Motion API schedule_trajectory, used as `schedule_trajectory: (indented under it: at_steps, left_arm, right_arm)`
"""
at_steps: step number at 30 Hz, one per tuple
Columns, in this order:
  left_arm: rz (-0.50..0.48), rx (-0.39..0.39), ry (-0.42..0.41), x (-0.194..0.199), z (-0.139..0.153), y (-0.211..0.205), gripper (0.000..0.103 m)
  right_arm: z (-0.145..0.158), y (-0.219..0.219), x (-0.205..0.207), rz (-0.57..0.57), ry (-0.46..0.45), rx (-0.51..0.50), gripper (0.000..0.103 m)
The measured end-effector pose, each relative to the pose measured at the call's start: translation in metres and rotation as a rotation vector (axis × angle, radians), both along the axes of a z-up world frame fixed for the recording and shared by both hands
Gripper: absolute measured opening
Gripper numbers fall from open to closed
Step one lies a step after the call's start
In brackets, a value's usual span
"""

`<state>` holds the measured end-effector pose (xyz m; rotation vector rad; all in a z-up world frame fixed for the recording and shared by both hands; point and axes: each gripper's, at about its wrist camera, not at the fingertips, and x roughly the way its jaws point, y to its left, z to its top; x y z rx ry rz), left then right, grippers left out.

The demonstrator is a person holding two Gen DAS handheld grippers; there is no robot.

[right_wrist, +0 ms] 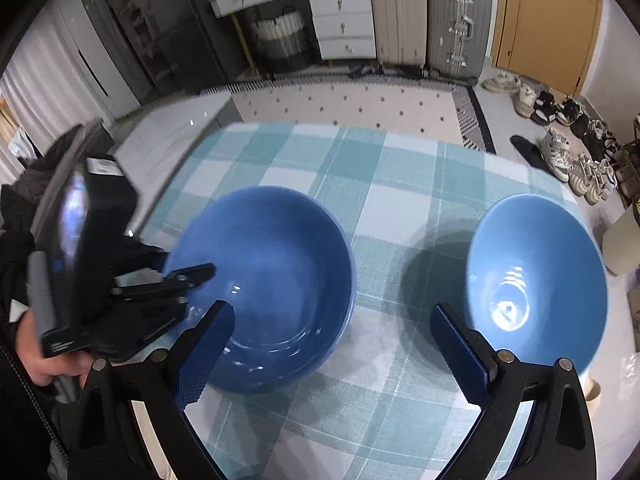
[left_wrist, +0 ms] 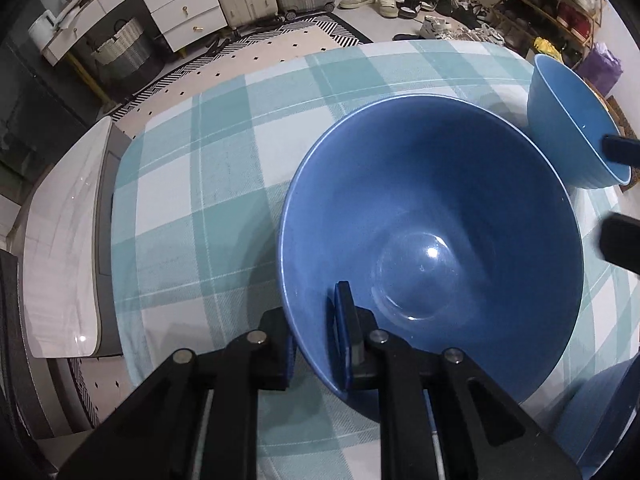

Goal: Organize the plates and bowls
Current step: 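Close the right tool on the bowl rim opposite the left tool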

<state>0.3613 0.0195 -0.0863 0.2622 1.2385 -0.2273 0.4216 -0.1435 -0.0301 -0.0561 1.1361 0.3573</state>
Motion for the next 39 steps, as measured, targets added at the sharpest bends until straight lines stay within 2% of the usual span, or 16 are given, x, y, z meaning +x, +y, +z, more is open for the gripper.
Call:
schedule_trajectory:
  at_steps: [1,4,6,7,8,12,16,20,26,39]
  left_arm:
    - [0.0,-0.001,0.003,-0.001,0.0,0.002,0.015]
    - [0.006,-0.01,0.01,-0.003,-0.002,0.008,0.015]
    - [0.004,-0.011,0.008,-0.004,-0.003,0.008,0.016]
    - [0.004,-0.009,0.008,-0.005,-0.003,0.007,0.016]
    - [0.004,-0.009,0.009,-0.004,-0.003,0.007,0.016]
    - [0.001,-0.02,0.017,-0.004,-0.003,0.008,0.016]
    - [0.008,-0.054,0.026,-0.005,0.0,0.009,0.016]
    - [0.002,-0.048,0.019,-0.011,0.002,0.006,0.016]
    - [0.017,-0.089,0.026,-0.018,0.011,0.005,0.015]
    - [-0.031,-0.112,-0.052,-0.068,0.063,-0.027,0.015]
  right_arm:
    - [-0.006,0.003,0.004,0.0,0.02,-0.003,0.095]
    - [-0.027,0.007,0.02,-0.023,0.097,-0.014,0.076]
    - [-0.042,0.007,0.029,-0.039,0.162,0.004,0.074]
    - [-0.048,0.008,0.033,-0.046,0.183,0.008,0.069]
    - [-0.053,0.009,0.034,-0.05,0.194,0.002,0.062]
    - [-0.067,0.016,0.033,-0.032,0.244,0.004,0.042]
    - [-0.07,0.022,0.028,-0.019,0.235,-0.012,0.015]
    - [-0.068,0.023,0.023,-0.018,0.21,-0.045,0.013]
    - [-0.051,0.017,0.012,-0.031,0.182,-0.036,0.012]
    - [0.005,-0.017,-0.045,-0.085,0.122,-0.018,0.012]
